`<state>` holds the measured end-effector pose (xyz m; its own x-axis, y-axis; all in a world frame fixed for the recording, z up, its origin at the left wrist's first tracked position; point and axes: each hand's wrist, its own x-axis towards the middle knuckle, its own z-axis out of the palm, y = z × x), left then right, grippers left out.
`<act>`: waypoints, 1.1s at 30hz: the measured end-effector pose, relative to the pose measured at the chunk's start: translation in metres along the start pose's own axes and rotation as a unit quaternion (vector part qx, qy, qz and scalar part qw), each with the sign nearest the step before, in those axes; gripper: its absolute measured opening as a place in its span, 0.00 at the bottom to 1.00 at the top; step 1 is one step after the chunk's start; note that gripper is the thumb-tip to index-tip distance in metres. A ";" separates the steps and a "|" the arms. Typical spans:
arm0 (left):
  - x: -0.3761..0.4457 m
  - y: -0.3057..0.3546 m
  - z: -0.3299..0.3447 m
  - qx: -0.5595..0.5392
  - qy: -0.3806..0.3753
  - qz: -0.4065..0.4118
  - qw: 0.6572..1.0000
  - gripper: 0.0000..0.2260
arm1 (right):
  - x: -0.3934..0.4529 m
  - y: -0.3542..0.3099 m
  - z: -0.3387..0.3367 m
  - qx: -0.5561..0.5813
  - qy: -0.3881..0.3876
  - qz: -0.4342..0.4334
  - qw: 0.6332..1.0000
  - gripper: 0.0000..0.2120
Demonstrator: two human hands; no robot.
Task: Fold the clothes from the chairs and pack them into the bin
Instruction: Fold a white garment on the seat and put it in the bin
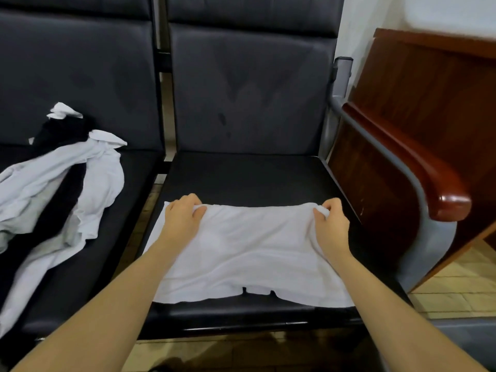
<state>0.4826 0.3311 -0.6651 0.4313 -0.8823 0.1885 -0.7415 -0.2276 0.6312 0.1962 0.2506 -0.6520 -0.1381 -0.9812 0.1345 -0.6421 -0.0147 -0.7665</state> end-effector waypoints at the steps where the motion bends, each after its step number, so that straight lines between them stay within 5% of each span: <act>1: -0.003 0.001 -0.002 -0.036 0.012 0.012 0.999 0.05 | -0.003 -0.001 -0.002 0.048 0.000 0.000 0.999 0.03; 3: -0.007 0.003 -0.002 -0.029 0.040 0.044 0.998 0.05 | -0.008 -0.001 -0.006 0.038 -0.003 -0.021 0.999 0.06; 5: -0.006 0.002 0.001 0.088 0.083 0.056 0.991 0.07 | -0.011 0.000 -0.010 -0.034 0.013 -0.064 0.997 0.09; 11: -0.002 -0.002 0.009 0.241 0.142 -0.033 0.960 0.06 | 0.000 0.006 -0.015 -0.183 0.061 -0.069 0.979 0.06; 16: -0.007 0.016 0.005 0.212 0.140 0.071 0.965 0.08 | 0.000 0.000 -0.011 -0.291 0.074 -0.100 0.949 0.17; 20: -0.038 0.053 0.013 0.132 0.015 0.207 0.969 0.12 | -0.039 -0.022 -0.005 -0.176 0.009 -0.160 0.971 0.19; 22: -0.065 0.065 0.021 0.145 -0.116 0.149 0.971 0.27 | -0.068 -0.019 0.002 -0.143 -0.093 -0.163 0.972 0.21; 25: -0.090 0.060 0.027 0.248 -0.230 0.118 0.934 0.29 | -0.085 -0.001 -0.003 -0.284 -0.208 -0.161 0.922 0.28; 33: -0.110 0.037 0.005 0.286 -0.231 0.113 0.923 0.37 | -0.077 0.018 -0.032 -0.365 -0.257 -0.171 0.878 0.27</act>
<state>0.4051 0.4176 -0.6667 0.0651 -0.9853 -0.1583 -0.9928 -0.0798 0.0889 0.1713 0.3321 -0.6558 0.3949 -0.9033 -0.1677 -0.9182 -0.3819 -0.1050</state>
